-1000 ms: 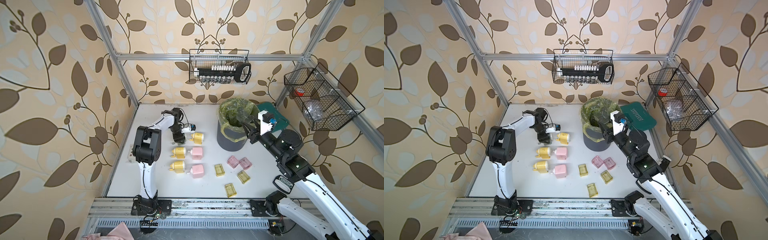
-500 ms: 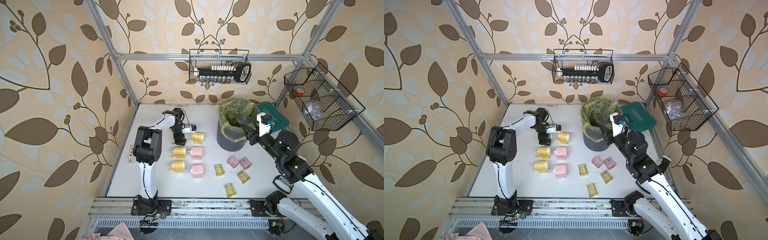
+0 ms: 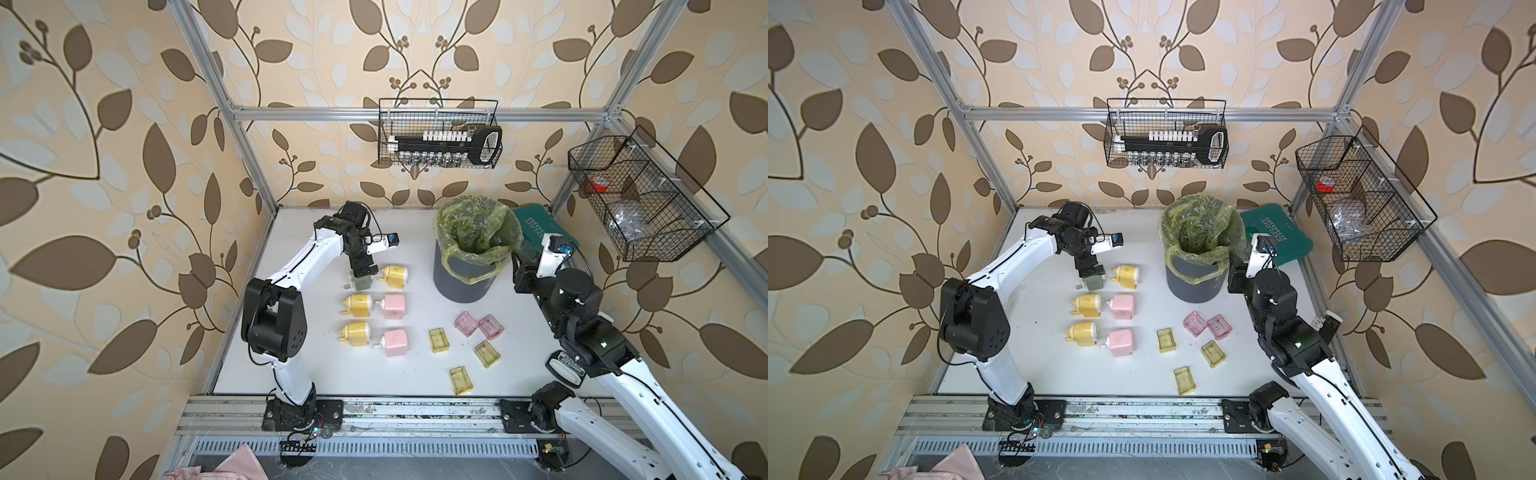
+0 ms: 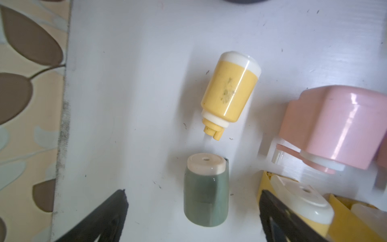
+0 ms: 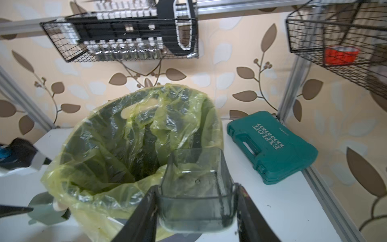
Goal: Take out the pencil sharpener tray and clean the shavings
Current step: Place the pencil sharpener at the center of the board, then place the container at the center of the board.
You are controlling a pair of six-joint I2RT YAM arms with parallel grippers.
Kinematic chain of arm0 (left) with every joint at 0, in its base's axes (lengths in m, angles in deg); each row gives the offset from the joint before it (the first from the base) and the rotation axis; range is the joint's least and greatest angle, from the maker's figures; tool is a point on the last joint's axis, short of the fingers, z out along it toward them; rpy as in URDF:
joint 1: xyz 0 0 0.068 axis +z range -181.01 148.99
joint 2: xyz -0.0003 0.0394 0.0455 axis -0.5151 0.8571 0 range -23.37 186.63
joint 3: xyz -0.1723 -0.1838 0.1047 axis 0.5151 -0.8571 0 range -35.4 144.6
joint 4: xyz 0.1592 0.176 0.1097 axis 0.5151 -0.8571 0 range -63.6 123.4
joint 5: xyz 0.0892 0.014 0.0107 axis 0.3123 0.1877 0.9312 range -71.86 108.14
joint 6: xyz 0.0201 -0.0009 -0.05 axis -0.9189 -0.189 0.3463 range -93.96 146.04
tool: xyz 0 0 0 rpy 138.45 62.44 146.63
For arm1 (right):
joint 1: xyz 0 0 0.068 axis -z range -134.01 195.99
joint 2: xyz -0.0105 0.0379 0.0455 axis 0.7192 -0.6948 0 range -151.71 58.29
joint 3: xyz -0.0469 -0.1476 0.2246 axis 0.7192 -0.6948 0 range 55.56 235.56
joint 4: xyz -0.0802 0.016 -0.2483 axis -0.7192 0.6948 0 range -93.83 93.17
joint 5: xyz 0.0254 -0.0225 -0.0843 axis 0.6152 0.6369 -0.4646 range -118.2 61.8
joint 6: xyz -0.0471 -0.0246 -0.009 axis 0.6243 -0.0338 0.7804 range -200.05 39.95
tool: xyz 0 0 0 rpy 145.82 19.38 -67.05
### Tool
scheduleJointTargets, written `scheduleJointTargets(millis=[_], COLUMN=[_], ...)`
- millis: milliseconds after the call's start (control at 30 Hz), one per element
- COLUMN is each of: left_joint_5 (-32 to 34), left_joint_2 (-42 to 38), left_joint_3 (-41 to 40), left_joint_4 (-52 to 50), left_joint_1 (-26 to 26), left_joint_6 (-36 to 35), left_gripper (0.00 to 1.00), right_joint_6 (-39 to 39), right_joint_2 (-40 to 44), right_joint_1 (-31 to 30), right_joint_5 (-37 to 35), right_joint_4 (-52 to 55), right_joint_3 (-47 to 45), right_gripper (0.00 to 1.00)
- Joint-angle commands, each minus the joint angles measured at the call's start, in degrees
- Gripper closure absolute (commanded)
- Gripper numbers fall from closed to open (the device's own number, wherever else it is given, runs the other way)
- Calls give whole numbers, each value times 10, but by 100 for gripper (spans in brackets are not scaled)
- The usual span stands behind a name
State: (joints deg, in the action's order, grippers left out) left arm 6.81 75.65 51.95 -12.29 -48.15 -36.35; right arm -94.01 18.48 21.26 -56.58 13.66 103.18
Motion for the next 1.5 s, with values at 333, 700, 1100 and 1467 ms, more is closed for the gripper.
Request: scheduleJointTargets(millis=[333,700,1100,1467], left_joint_5=[-37,-118,-146,-51], left_joint_2=[-274,-419,-473,-492], left_joint_3=[-180,-267,-301,-317], left_joint_4=[111,129,133,164], left_joint_1=[-19,-22,-23,-23], left_joint_6=[94,208,265,316], left_gripper=[1,1,1,1], right_joint_6=[-256,-477,-591,-631], right_joint_2=[30,-54,-119,-130], right_joint_1=[0,-110,-120,-120], right_joint_5=[-83,-178,-212,-191], right_joint_4=[203,150,93,93], right_joint_3=[-95,-208,-284,-310], right_gripper=[100,100,100,45])
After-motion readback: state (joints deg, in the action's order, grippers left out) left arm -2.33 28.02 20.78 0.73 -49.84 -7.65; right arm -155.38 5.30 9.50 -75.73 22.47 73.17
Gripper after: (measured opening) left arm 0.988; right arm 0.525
